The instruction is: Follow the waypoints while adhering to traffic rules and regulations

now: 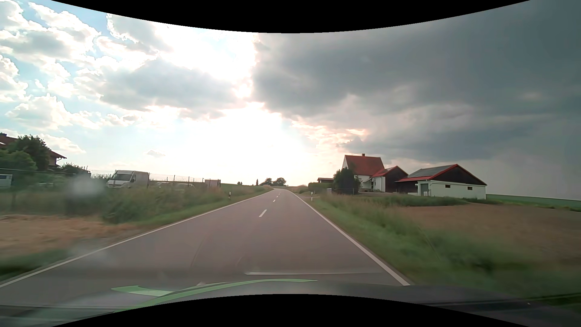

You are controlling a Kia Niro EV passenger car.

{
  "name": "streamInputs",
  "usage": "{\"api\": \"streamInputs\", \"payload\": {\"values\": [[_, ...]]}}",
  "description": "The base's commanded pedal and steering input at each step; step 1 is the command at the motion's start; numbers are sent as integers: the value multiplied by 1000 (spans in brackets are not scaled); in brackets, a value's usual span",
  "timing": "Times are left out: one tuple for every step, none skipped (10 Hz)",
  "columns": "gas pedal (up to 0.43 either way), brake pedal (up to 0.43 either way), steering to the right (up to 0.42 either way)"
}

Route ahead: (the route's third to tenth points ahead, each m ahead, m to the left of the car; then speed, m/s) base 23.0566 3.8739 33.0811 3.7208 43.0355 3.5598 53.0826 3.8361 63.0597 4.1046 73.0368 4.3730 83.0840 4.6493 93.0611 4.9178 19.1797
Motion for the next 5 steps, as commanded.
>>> {"api": "streamInputs", "payload": {"values": [[197,0,1],[197,0,1],[197,0,1],[197,0,1],[197,0,1]]}}
